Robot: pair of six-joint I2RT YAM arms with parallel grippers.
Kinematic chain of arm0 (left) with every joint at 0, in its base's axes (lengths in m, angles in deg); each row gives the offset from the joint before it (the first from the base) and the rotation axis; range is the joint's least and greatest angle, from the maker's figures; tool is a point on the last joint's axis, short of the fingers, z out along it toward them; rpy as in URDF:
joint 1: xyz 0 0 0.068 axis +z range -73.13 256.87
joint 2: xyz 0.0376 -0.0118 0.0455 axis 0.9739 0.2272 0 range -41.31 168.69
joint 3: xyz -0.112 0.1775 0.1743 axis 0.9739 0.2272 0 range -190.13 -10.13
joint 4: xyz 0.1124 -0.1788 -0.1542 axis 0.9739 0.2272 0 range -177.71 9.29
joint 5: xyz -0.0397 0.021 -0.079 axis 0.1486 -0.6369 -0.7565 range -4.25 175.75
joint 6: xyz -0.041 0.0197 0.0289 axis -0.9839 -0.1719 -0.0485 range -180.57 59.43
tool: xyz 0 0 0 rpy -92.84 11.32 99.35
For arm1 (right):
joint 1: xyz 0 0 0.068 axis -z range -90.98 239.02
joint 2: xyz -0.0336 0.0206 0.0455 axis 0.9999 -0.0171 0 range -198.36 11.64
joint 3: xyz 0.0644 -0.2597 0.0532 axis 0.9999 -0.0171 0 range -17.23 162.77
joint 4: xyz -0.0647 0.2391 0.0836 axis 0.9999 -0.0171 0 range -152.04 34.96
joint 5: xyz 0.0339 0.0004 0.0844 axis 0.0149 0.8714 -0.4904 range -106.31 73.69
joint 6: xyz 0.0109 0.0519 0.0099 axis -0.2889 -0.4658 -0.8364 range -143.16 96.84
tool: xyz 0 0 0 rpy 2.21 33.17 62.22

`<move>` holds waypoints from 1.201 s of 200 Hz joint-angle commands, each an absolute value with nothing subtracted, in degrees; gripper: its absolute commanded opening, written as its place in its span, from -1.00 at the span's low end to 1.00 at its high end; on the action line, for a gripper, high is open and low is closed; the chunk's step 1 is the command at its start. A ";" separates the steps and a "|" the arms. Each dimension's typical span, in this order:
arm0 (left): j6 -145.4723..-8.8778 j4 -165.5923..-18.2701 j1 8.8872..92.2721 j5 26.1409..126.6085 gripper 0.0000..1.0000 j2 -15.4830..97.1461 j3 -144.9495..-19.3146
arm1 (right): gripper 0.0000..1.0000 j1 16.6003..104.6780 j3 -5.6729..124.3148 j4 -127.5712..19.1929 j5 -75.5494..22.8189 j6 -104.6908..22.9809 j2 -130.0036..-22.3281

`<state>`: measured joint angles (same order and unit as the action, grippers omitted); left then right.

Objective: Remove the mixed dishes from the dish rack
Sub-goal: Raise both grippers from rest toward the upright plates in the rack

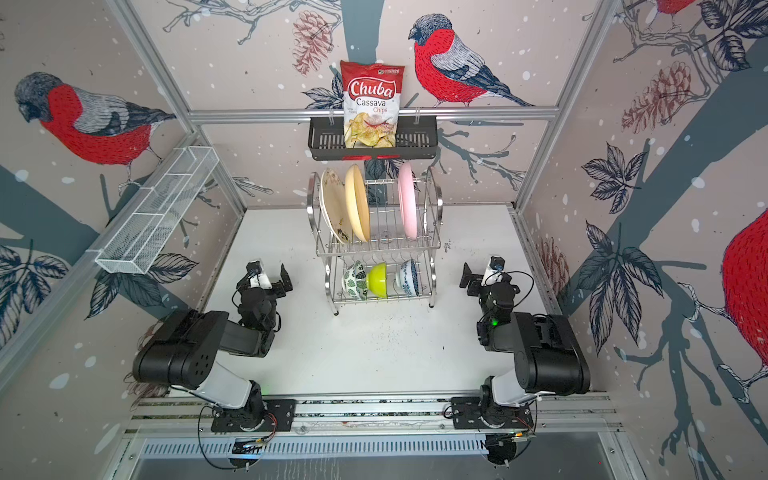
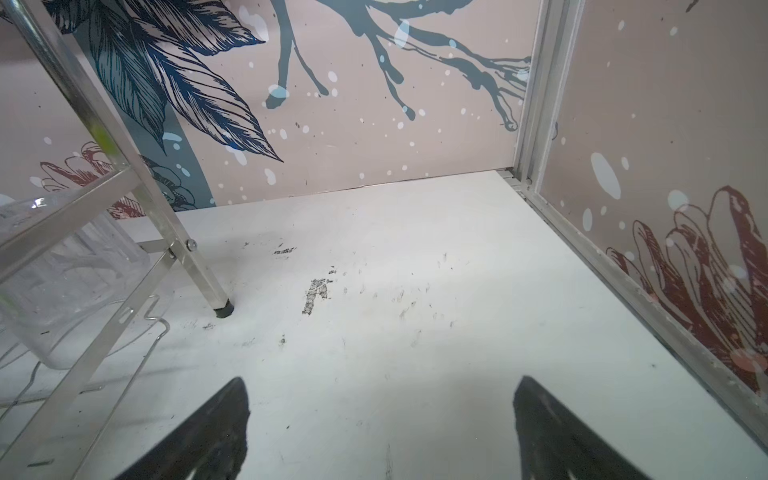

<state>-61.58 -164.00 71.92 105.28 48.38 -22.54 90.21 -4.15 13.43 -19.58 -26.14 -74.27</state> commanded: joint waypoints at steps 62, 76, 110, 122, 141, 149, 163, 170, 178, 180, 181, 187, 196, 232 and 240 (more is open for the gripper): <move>-61.13 -164.40 72.65 103.90 0.99 48.25 -23.01 | 0.99 90.35 -4.13 13.71 -16.89 -26.58 -73.97; -61.14 -164.32 72.65 103.72 0.99 48.25 -23.00 | 0.99 90.37 -4.05 13.74 -16.85 -26.58 -74.04; -61.22 -164.32 72.78 103.65 0.99 48.24 -22.92 | 0.99 90.03 -3.70 13.16 -14.47 -27.20 -74.30; -61.19 -164.30 72.83 103.60 0.99 48.24 -23.03 | 0.99 90.00 -3.70 13.17 -14.51 -27.20 -74.23; -61.18 -164.03 72.46 104.82 0.99 47.51 -23.00 | 0.99 89.95 -4.22 14.31 -13.69 -27.20 -73.39; -61.14 -161.84 71.93 106.80 0.99 45.65 -23.47 | 0.99 89.59 -4.16 13.70 -11.73 -27.52 -71.64; -61.41 -153.01 70.89 111.47 0.99 40.31 -26.05 | 0.99 88.59 -1.50 2.92 -6.78 -28.19 -64.65; -61.77 -148.09 70.57 113.66 0.99 37.75 -27.94 | 0.99 88.25 0.69 -4.05 -4.25 -29.74 -61.11; -63.51 -143.28 70.37 116.29 0.99 34.90 -30.25 | 0.99 88.10 2.89 -10.37 -1.77 -32.84 -56.90; -64.29 -141.79 70.37 116.87 0.99 34.19 -30.85 | 0.99 88.07 3.42 -11.84 -1.10 -33.64 -56.12; -64.72 -141.03 70.37 117.17 0.99 34.01 -31.17 | 0.99 88.06 3.64 -12.83 -0.75 -34.07 -55.60; -67.79 -136.69 70.36 119.11 0.99 31.96 -33.31 | 0.99 87.86 5.10 -17.61 1.27 -36.69 -52.74; -72.80 -129.57 70.37 121.80 0.99 29.65 -36.92 | 0.99 87.36 6.87 -23.79 3.24 -39.78 -48.65; -94.68 -95.86 70.54 125.61 0.99 25.81 -55.37 | 0.99 82.59 15.81 -49.78 17.51 -51.36 -38.90; -96.84 -91.28 70.91 122.99 0.99 25.43 -58.50 | 0.99 82.19 18.29 -55.59 17.92 -52.93 -38.52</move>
<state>-81.85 -116.84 70.41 122.06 26.63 -51.17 83.26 12.57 -30.50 6.98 -42.38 -40.42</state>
